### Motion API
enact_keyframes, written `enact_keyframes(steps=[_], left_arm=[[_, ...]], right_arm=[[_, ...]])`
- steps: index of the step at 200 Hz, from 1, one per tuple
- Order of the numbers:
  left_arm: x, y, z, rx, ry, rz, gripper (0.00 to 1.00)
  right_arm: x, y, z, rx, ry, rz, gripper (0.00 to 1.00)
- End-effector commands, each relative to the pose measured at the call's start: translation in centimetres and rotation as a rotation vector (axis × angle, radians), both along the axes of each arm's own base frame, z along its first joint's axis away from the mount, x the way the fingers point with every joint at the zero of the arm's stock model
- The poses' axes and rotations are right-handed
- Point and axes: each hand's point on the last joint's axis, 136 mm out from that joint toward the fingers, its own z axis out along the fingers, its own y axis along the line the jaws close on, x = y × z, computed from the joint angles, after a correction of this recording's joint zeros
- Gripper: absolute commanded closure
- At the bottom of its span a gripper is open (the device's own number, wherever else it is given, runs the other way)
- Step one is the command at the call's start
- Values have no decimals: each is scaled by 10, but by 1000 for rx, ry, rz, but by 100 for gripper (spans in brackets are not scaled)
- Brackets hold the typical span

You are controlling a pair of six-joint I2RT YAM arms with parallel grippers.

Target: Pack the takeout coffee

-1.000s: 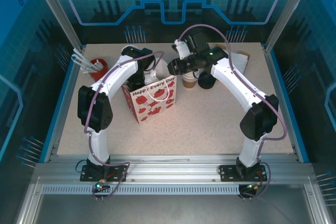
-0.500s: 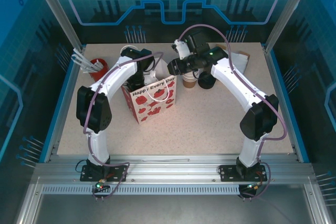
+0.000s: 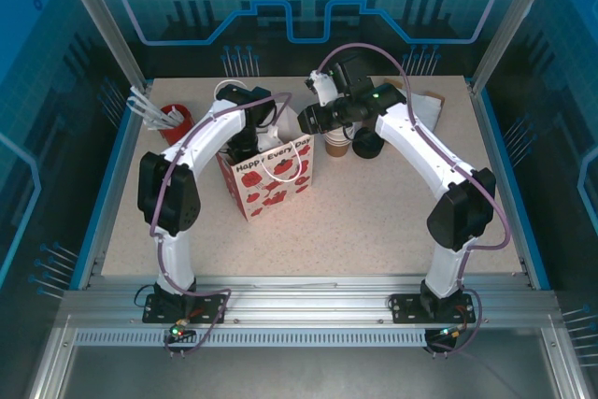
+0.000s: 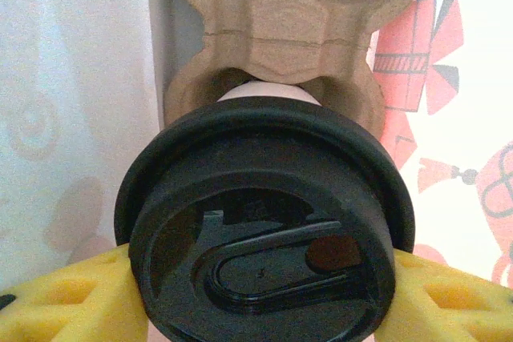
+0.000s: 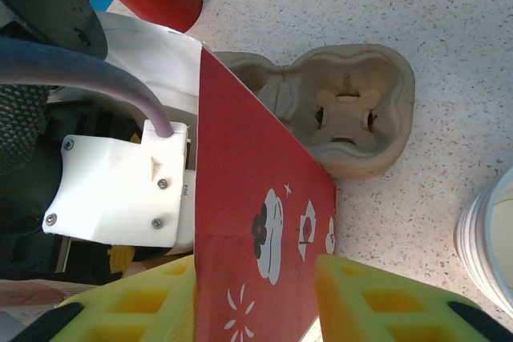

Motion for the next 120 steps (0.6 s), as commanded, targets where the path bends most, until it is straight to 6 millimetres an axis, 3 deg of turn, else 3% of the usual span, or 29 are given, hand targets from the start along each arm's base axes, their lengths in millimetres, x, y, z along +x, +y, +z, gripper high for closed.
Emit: enact_keyframes(steps=[1, 120], left_arm=[[6, -4, -11, -5, 16, 3, 49], [0, -3, -3, -9, 23, -16, 49]], right_arm=[[1, -3, -10, -9, 33, -6, 60], [0, -2, -11, -10, 34, -4, 60]])
